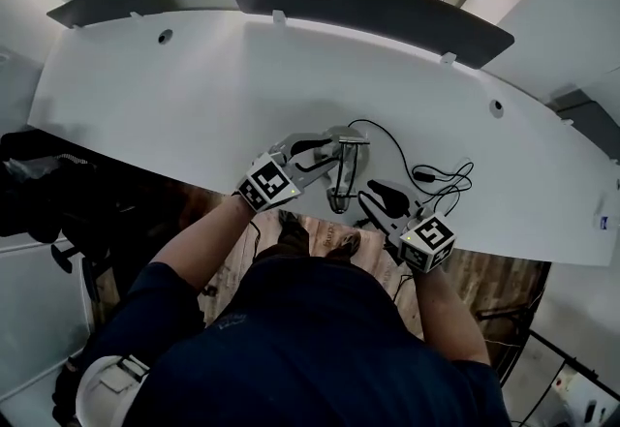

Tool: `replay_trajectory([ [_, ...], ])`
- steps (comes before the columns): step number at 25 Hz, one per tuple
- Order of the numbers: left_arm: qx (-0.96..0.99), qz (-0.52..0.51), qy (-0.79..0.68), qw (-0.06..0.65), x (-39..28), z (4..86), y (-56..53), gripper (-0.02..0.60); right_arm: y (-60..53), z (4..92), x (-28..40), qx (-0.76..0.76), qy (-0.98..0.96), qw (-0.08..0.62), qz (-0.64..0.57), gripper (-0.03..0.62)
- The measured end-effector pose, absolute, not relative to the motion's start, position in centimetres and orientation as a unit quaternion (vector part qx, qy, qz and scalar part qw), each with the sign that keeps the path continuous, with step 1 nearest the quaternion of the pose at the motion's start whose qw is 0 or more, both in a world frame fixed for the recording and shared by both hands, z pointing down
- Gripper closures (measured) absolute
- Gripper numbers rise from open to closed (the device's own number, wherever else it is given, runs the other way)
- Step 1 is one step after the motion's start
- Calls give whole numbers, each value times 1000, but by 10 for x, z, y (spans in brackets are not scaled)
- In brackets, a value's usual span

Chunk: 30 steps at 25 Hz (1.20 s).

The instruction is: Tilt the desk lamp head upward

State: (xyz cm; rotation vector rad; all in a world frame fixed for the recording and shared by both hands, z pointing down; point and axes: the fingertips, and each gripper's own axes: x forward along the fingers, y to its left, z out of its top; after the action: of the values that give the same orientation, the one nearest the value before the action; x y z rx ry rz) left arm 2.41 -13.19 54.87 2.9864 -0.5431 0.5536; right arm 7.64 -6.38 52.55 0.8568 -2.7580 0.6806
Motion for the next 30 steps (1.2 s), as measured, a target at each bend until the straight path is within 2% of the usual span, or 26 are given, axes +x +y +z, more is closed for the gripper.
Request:
replay_trajectory([
  [8, 978, 167, -121, 20, 44, 551, -136, 433, -73, 534, 63, 237, -938, 109, 229, 453],
  [21, 984, 165, -65, -7, 62, 556, -143, 432, -74, 558, 34, 157, -950, 139, 230, 454],
  [30, 986, 167, -25, -14, 68, 560, -144, 433, -70, 573, 12, 95, -951, 133, 263, 491],
])
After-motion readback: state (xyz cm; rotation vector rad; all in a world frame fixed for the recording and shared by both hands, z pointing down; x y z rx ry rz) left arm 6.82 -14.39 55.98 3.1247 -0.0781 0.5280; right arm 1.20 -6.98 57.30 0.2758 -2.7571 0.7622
